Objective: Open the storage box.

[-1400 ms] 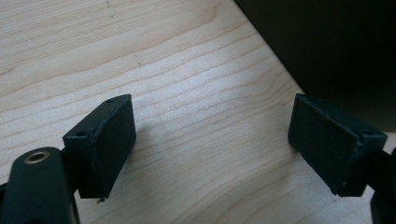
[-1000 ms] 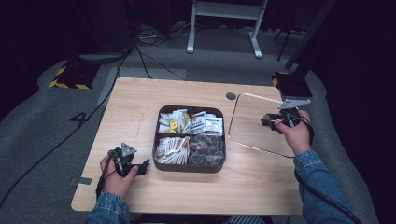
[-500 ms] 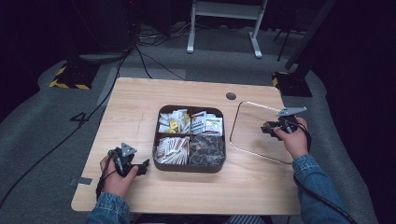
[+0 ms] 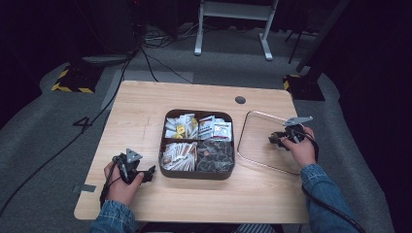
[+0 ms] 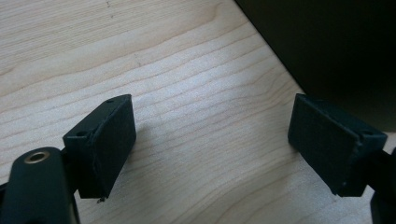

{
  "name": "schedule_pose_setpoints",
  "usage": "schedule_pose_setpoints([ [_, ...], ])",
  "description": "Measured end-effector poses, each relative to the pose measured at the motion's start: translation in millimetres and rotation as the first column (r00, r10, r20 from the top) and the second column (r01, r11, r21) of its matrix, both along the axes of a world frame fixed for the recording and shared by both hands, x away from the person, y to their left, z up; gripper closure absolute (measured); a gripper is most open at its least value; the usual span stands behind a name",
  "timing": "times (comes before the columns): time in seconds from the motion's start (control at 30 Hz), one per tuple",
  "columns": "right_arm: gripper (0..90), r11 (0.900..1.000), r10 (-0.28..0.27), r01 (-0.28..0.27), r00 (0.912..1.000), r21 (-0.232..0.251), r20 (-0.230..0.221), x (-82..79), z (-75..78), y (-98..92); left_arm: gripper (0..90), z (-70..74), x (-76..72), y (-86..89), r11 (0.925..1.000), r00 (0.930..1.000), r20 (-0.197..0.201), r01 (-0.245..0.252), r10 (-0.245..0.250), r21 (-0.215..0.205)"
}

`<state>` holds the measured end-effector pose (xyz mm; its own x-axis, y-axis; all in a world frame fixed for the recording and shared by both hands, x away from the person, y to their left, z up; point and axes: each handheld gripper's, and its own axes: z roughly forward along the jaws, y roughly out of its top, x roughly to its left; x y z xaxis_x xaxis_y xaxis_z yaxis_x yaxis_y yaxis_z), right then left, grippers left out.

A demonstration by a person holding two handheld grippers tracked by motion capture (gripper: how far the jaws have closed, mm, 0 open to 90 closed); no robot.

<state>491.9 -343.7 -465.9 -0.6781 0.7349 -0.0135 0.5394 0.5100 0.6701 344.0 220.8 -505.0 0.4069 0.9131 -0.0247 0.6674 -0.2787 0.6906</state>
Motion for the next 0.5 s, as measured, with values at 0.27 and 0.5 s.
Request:
schedule_pose_setpoints([
  [0.27, 58.4, 1.0, -0.006, 0.006, 0.9999, -0.012, -0.01, 0.7, -7.3, -1.1, 15.5, 0.0, 0.0, 0.0, 1.0, 1.0, 0.0, 0.0, 0.0, 0.0],
  [0.5, 58.3, 0.999, -0.014, 0.014, 0.9996, -0.029, -0.022, 1.5, -13.7, -1.8, 15.5, 0.0, 0.0, 0.0, 1.0, 1.0, 0.0, 0.0, 0.0, 0.0],
])
